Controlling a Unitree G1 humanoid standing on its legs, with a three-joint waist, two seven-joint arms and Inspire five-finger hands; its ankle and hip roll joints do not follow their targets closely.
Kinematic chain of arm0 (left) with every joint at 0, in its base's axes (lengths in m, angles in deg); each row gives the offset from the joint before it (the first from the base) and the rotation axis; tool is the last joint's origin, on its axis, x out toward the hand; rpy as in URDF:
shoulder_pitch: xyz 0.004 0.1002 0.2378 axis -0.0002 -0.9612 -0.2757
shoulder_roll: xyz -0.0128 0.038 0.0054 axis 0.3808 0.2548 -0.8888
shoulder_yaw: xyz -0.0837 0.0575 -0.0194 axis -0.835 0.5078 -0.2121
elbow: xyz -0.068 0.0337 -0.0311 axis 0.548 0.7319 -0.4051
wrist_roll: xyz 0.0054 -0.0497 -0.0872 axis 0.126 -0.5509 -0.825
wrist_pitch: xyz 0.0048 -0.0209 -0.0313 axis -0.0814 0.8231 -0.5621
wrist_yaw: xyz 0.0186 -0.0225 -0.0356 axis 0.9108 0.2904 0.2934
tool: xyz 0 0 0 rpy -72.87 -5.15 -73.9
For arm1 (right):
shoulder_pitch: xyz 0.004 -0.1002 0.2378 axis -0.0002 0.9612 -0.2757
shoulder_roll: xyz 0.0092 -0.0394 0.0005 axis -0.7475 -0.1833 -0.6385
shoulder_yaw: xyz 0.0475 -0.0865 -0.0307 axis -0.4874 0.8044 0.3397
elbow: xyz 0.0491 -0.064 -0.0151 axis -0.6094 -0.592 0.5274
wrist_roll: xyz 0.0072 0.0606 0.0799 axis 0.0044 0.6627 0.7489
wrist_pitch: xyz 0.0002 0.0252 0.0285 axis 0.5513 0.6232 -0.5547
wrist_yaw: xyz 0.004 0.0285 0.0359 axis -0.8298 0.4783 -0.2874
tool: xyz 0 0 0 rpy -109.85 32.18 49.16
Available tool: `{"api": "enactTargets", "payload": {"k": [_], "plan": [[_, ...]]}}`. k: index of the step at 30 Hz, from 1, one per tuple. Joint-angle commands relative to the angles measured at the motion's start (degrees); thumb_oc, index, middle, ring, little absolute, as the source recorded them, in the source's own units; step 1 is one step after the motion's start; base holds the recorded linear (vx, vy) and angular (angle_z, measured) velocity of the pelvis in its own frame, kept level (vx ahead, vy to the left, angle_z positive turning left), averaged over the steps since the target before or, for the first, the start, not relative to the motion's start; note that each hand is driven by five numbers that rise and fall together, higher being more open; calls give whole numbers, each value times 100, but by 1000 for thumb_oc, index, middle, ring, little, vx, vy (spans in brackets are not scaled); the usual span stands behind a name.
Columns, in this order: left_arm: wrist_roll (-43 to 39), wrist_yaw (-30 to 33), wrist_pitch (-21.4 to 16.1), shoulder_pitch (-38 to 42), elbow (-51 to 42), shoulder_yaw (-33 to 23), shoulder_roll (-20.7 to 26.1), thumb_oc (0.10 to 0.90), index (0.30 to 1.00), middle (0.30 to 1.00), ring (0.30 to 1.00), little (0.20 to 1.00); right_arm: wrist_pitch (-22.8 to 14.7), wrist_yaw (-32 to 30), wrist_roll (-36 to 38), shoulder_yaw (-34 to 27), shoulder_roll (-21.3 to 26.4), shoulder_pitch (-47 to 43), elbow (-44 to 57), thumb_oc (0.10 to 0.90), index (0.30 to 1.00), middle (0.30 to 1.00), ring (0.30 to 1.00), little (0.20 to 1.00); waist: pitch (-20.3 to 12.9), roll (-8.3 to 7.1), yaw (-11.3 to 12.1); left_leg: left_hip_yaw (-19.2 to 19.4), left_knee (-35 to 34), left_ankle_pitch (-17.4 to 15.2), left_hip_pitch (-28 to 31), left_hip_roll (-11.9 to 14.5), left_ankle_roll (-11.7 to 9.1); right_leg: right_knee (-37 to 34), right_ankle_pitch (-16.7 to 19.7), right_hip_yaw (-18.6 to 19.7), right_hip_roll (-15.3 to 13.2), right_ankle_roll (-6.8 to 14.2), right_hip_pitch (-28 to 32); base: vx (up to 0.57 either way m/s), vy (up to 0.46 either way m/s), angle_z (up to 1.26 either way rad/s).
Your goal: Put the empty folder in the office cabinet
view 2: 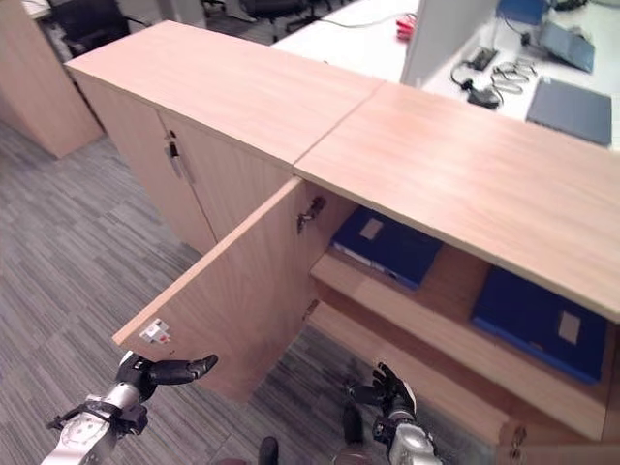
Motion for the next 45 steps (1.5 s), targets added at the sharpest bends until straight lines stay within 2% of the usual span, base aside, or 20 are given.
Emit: {"api": "enactTargets", "payload": {"k": [1, 4, 9, 10, 15, 17, 18, 20, 22, 23, 24, 25, 26, 29, 33, 34, 35, 36, 41, 45], "plan": [[267, -446, -268, 494, -867, 368, -336, 800, 900, 900, 900, 900, -288, 40, -283, 177, 224, -360, 466, 800, 900, 900, 900, 900, -243, -62, -103, 46, -73, -460, 46, 39, -269, -162, 10, -55, -404, 228, 945, -84, -79, -100], [290, -430, -267, 459, -828, 387, -378, 800, 900, 900, 900, 900, -248, -4, -246, 216, 200, -396, 351, 800, 900, 900, 900, 900, -409, -113, 20, 488, -94, -403, 39, 28, -288, -569, 145, -86, -514, 400, 1327, -54, -114, -90], [288, -336, -283, 516, -716, 452, -479, 800, 900, 900, 900, 900, -201, 20, -166, 286, 228, -364, 363, 800, 900, 900, 900, 900, -528, -38, -185, 733, -88, -318, 125, 210, -424, -1171, 160, 401, -219, 367, 1433, 25, -167, -58], [317, -273, -303, 571, -634, 506, -549, 800, 900, 900, 900, 900, -172, 31, -230, 344, 288, -328, 412, 800, 900, 900, 900, 900, -559, -10, -329, 753, -83, -286, 200, 304, -491, -1303, 110, 577, -83, 303, 1536, 52, -205, -49], [243, -152, -282, 752, -403, 593, -761, 800, 900, 900, 900, 900, -153, 28, -264, 380, 420, -317, 413, 800, 900, 900, 900, 900, -581, 79, -575, 860, 127, -214, 259, 568, -653, -1397, -10, 801, 169, 157, 1614, 9, -224, -53], [255, -104, -265, 902, -307, 684, -859, 800, 900, 900, 900, 900, -149, -8, -211, 306, 515, -264, 364, 800, 900, 900, 900, 900, -564, 127, -759, 950, 436, -149, 237, 835, -795, -1387, -161, 936, 341, 30, 1662, -5, -264, -77], [255, -103, -267, 906, -302, 686, -863, 800, 900, 900, 900, 900, -147, -8, -210, 305, 519, -262, 368, 800, 900, 900, 900, 900, -559, 135, -754, 951, 451, -155, 237, 848, -804, -1382, -165, 939, 352, 23, 1663, 24, -113, -25], [166, -61, -280, 1035, -280, 773, -943, 800, 900, 900, 900, 900, -175, -45, -178, 295, 568, -253, 271, 800, 900, 900, 900, 900, -550, 144, -897, 1029, 781, 148, 214, 1129, -981, -1428, -254, 1047, 525, -90, 1769, 62, -214, -54], [117, 5, -325, 1145, -267, 831, -995, 800, 900, 900, 900, 900, -171, -59, -175, 370, 589, -268, 199, 800, 900, 900, 900, 900, -481, 128, -900, 731, 1223, 326, 151, 1211, -1012, -1450, -286, 1275, 640, -176, 1817, 99, -188, -104], [114, 107, -337, 1273, -291, 907, -1035, 800, 900, 900, 900, 900, -141, -90, -177, 439, 592, -274, 107, 800, 900, 900, 900, 900, -440, 68, -810, 130, 1312, 186, -1, 937, -877, -1486, -329, 1483, 645, -190, 1870, 76, -83, -133], [114, 108, -338, 1280, -289, 906, -1034, 800, 900, 900, 900, 900, -141, -90, -177, 438, 591, -280, 106, 800, 900, 900, 900, 900, -449, 62, -812, 128, 1302, 211, -22, 929, -872, -1487, -312, 1482, 639, -190, 1847, 158, -105, -130], [135, 198, -384, 1434, -251, 954, -1097, 800, 900, 900, 900, 900, -122, -92, -197, 515, 566, -276, -23, 800, 900, 900, 900, 900, -456, 4, -703, -438, 1095, -107, -208, 517, -792, -1474, -346, 1703, 646, -201, 1869, 172, -60, -124], [136, 238, -404, 1483, -220, 963, -1109, 800, 900, 900, 900, 900, -117, -79, -218, 538, 554, -294, -96, 800, 900, 900, 900, 900, -449, -7, -651, -712, 971, -195, -269, 330, -764, -1450, -394, 1789, 652, -199, 1907, 244, -66, -90], [148, 440, -465, 1735, -21, 846, -1104, 800, 900, 900, 900, 900, -103, -35, -272, 657, 539, -357, -186, 800, 900, 900, 900, 900, -395, 41, -537, -1320, 742, -18, -636, -34, -747, -1394, -463, 2080, 801, -239, 1999, 150, -11, -51], [200, 525, -527, 1928, 201, 715, -1003, 800, 900, 900, 900, 900, -94, 26, -301, 702, 513, -313, -182, 800, 900, 900, 900, 900, -396, 65, -569, -1287, 610, 8, -511, -6, -744, -1405, -507, 2192, 854, -242, 2091, 82, 31, -68], [453, 752, -536, 2245, 569, 452, -593, 800, 900, 900, 900, 900, -93, 161, -302, 733, 509, -105, 2, 800, 900, 900, 900, 900, -515, 129, -673, -1135, 385, -26, -232, 43, -721, -1478, -501, 2236, 846, -220, 2205, 150, 105, -90], [454, 753, -539, 2250, 576, 453, -591, 800, 900, 900, 900, 900, -91, 161, -302, 732, 506, -104, 6, 800, 900, 900, 900, 900, -504, 125, -670, -1130, 369, -24, -210, 45, -721, -1479, -504, 2239, 845, -220, 2219, 226, 183, -56], [662, 951, -542, 2585, 970, 281, -209, 800, 900, 900, 900, 900, -98, 269, -319, 796, 522, -24, 173, 800, 900, 900, 900, 900, -566, 141, -757, -1024, 144, -27, 18, 69, -704, -1471, -475, 2267, 854, -193, 2206, 106, 93, -24], [411, 1059, -545, 3275, 2372, -246, 696, 800, 900, 900, 900, 900, -166, 459, -252, 823, 571, 256, 366, 800, 900, 900, 900, 900, -695, 52, -891, -624, -159, -104, 349, 118, -664, -1531, -381, 2411, 843, -38, 2159, 100, 109, -41], [391, 1044, -523, 3767, 3235, -378, 1238, 800, 900, 900, 900, 900, -228, 550, -130, 731, 596, 500, 485, 800, 900, 900, 900, 900, -790, -36, -1035, -432, -215, -225, 471, 77, -605, -1482, -358, 2500, 746, 89, 2128, 64, 121, -19]]}}
